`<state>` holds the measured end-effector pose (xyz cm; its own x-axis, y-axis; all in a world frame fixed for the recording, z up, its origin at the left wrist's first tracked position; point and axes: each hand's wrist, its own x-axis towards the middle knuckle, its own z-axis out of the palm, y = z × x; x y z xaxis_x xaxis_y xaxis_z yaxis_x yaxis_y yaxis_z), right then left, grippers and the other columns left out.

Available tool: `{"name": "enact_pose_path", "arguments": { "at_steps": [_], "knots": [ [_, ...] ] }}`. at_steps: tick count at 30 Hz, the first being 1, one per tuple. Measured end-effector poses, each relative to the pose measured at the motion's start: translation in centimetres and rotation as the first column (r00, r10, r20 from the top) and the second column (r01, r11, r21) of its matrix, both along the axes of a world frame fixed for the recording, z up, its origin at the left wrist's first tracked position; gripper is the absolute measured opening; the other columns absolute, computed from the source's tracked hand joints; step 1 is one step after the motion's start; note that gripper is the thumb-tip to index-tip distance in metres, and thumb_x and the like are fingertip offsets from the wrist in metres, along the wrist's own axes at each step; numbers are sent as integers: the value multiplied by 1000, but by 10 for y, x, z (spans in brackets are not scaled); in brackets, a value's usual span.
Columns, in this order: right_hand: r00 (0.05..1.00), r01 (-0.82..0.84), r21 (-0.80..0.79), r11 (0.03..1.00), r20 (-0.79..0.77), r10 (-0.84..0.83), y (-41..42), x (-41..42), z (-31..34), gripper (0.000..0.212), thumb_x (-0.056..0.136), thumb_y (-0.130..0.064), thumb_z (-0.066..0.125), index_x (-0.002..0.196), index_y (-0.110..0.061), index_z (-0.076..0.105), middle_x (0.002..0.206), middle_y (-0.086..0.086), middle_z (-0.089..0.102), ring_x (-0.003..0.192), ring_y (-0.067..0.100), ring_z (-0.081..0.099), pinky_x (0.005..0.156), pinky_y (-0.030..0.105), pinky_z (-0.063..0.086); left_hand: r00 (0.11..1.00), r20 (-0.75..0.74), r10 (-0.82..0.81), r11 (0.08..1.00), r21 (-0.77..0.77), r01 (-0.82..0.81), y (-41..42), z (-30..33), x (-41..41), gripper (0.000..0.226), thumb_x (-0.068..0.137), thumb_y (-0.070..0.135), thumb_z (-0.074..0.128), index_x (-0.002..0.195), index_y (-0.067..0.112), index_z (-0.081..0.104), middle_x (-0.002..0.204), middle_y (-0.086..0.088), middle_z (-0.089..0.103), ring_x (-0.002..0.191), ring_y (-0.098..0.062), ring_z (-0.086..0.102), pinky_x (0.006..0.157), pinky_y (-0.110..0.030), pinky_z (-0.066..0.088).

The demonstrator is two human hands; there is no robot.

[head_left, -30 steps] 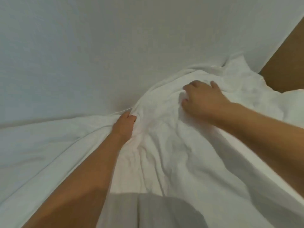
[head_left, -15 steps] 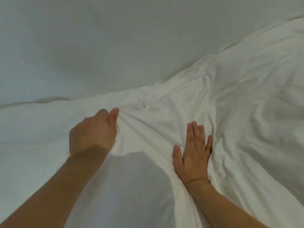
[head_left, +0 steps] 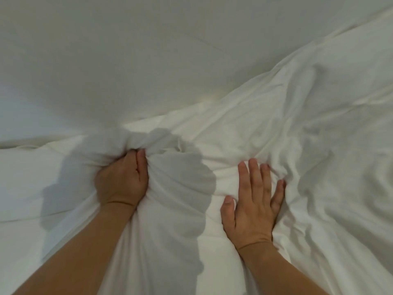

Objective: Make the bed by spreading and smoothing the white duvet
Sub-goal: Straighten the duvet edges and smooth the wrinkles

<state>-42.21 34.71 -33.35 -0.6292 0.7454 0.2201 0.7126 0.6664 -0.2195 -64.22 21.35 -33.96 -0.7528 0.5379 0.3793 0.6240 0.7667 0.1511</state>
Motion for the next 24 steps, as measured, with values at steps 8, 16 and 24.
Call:
{"name": "enact_pose_path", "arguments": {
  "at_steps": [8, 16, 24],
  "knots": [
    [1000, -5, 18, 1000, -18, 6, 1, -2, -4, 69, 84, -40, 33, 147, -12, 37, 155, 11, 35, 147, 29, 21, 119, 54, 3, 1000, -25, 6, 1000, 29, -5, 4, -11, -7, 48, 101, 30, 39, 60, 10, 53, 51, -18, 56, 42, -36, 54, 43, -31, 34],
    [999, -17, -13, 1000, -31, 17, 3, -2, -6, 70, 83, -38, 36, 148, -12, 36, 156, 10, 32, 147, 30, 20, 119, 53, 1, 997, -58, 59, 998, -8, -60, 7, -4, -4, 45, 100, 28, 44, 60, 10, 54, 51, -15, 58, 41, -34, 54, 46, -27, 26],
    [998, -36, -24, 999, -58, 34, 4, -1, -8, 69, 84, -38, 37, 148, -12, 36, 156, 11, 32, 147, 30, 20, 119, 50, -2, 996, -53, 77, 997, -7, -78, 10, -1, -1, 45, 100, 28, 42, 60, 11, 55, 50, -12, 58, 41, -32, 53, 46, -24, 24]
  ]
}}
